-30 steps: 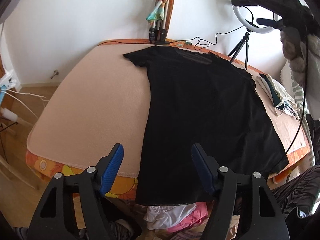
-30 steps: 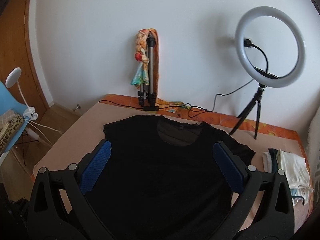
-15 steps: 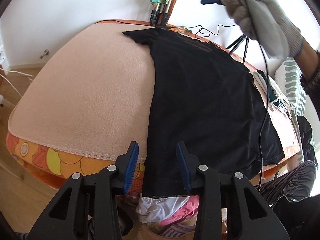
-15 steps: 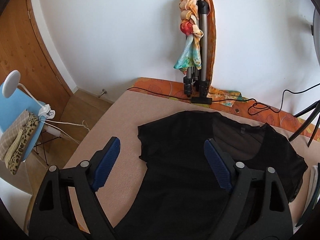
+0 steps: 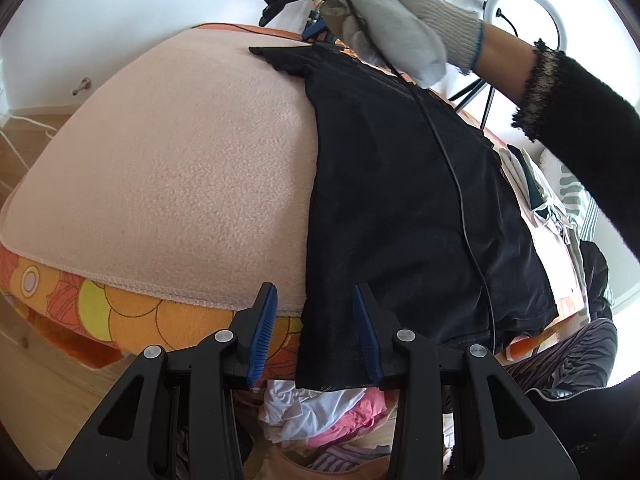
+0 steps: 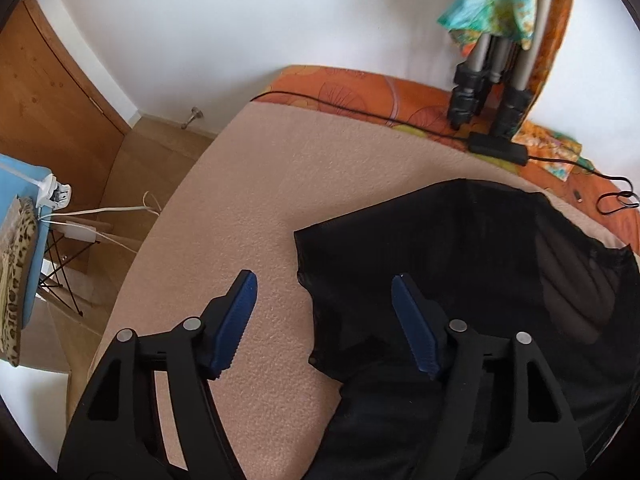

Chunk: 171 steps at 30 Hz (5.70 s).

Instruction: Fold small clothes

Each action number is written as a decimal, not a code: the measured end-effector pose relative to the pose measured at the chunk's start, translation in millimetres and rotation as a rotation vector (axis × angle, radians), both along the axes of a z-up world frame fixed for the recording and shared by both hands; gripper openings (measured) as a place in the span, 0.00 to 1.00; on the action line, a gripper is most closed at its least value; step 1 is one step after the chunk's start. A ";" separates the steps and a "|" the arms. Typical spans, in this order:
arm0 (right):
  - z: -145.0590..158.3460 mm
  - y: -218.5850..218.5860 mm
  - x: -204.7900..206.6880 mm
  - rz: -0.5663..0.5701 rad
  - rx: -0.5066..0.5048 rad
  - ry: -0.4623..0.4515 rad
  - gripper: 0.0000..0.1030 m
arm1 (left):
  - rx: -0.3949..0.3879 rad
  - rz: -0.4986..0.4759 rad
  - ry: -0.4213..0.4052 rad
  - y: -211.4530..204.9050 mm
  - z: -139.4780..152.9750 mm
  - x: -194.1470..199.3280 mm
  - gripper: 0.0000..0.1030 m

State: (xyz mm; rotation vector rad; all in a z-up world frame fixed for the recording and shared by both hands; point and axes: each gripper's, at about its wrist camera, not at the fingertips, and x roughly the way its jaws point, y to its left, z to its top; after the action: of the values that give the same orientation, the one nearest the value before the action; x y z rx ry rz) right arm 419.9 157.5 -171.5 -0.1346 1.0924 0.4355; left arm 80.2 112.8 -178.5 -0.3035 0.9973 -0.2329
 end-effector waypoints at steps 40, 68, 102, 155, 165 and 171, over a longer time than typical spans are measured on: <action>0.3 -15.6 33.7 -0.070 -0.038 -0.064 0.03 | -0.255 -0.067 -0.045 0.9 2.3 0.1 0.02; 78.7 -135.4 14.6 -0.194 0.001 -0.202 0.03 | -0.271 -0.288 -0.123 -78.0 34.6 9.4 0.02; 1.1 -131.9 60.8 -0.149 -0.018 -0.063 0.03 | -0.237 -0.330 -0.057 -86.3 19.5 17.1 0.02; 160.5 -328.1 -94.7 -0.336 0.138 -0.272 0.48 | -0.070 -0.579 -0.148 -130.8 72.0 -67.8 0.39; 165.8 -385.1 -235.3 -0.315 0.183 -0.378 0.48 | 0.052 -0.454 -0.202 -114.1 68.7 -49.8 0.39; 151.3 -423.4 -292.6 -0.340 0.223 -0.440 0.48 | 0.069 -0.421 -0.269 -130.7 70.4 -34.5 0.39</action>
State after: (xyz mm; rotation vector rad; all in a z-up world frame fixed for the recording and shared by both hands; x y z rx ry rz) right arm 127.3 -265.9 -20.2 0.1475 0.6118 0.2041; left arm 45.7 -17.9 -108.1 0.0066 0.7915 -0.6040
